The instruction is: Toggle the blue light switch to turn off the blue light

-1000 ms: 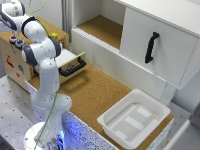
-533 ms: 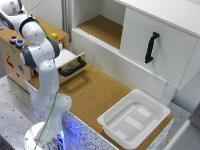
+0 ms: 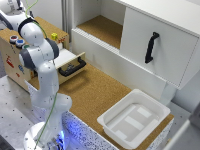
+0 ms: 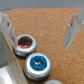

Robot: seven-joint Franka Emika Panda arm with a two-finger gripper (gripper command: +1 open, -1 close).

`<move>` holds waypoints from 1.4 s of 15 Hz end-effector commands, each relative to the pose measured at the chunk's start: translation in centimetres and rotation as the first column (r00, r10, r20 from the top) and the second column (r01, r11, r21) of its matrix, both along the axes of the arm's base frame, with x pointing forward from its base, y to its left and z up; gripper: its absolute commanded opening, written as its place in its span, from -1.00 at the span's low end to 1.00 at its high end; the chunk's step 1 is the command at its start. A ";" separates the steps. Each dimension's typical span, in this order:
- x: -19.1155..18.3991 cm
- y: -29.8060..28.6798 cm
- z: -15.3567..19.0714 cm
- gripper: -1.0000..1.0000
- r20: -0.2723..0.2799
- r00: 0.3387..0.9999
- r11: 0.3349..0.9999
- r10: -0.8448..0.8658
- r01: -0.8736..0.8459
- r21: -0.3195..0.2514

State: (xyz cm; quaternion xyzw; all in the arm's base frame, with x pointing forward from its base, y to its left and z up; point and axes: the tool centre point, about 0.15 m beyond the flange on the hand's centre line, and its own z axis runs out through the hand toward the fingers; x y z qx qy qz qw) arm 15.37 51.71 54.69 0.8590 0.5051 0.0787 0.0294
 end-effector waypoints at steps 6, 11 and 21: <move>2.9 -7.8 -2.0 1.00 -0.031 0.999 0.999 0.025 -0.024 0.026; 8.6 -9.2 -2.4 1.00 -0.051 0.991 0.991 0.126 -0.122 0.060; 19.6 -8.1 -3.5 1.00 -0.085 0.897 0.901 0.433 -0.428 0.072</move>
